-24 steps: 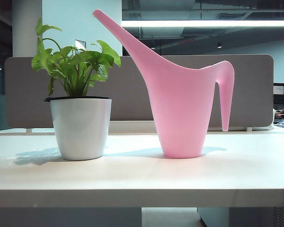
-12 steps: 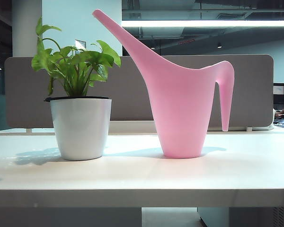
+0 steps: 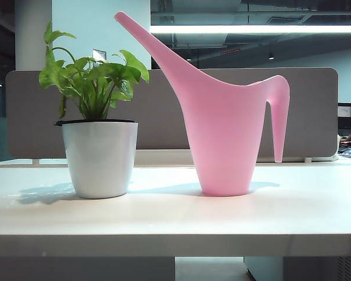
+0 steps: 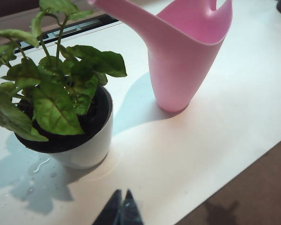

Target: Pick up the watering can from the table, water the potted plant, and put the can back.

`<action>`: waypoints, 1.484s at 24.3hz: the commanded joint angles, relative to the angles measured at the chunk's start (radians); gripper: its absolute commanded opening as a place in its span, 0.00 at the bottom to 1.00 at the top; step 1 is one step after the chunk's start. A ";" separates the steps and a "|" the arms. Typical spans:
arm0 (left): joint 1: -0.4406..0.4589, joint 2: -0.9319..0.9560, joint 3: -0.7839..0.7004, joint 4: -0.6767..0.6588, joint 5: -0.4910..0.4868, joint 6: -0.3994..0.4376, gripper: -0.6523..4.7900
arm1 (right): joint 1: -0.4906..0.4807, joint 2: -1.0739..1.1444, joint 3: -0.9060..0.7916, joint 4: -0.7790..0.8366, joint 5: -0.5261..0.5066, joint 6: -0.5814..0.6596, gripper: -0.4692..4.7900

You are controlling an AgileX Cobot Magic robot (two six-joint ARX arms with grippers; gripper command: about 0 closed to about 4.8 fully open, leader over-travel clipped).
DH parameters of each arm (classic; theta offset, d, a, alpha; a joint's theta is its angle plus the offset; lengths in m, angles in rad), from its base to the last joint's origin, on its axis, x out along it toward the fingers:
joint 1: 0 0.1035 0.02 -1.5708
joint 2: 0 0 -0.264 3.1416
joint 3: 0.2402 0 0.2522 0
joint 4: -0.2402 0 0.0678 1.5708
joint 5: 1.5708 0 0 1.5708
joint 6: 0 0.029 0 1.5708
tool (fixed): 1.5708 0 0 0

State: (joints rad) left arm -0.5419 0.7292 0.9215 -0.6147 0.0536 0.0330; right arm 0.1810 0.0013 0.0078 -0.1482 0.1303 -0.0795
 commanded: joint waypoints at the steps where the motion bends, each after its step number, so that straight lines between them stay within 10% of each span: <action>1: -0.001 -0.002 0.002 0.010 0.003 0.016 0.13 | 0.000 -0.001 -0.007 0.017 0.002 -0.002 0.08; 16: -0.001 -0.002 0.002 0.010 0.003 0.016 0.13 | 0.000 -0.001 -0.007 0.027 0.000 0.005 0.08; 22: -0.001 -0.002 0.002 0.010 0.003 0.016 0.13 | -0.001 0.000 0.024 0.225 0.012 0.192 0.08; 29: -0.001 -0.002 0.002 0.010 0.003 0.016 0.13 | -0.005 0.153 0.389 0.239 0.219 -0.109 0.08; 36: -0.001 -0.002 0.001 0.010 0.003 0.016 0.13 | -0.164 0.644 0.702 0.498 0.169 -0.043 0.08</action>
State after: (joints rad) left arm -0.5419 0.7292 0.9215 -0.6147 0.0536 0.0486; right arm 0.0452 0.5987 0.6746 0.3008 0.3450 -0.1791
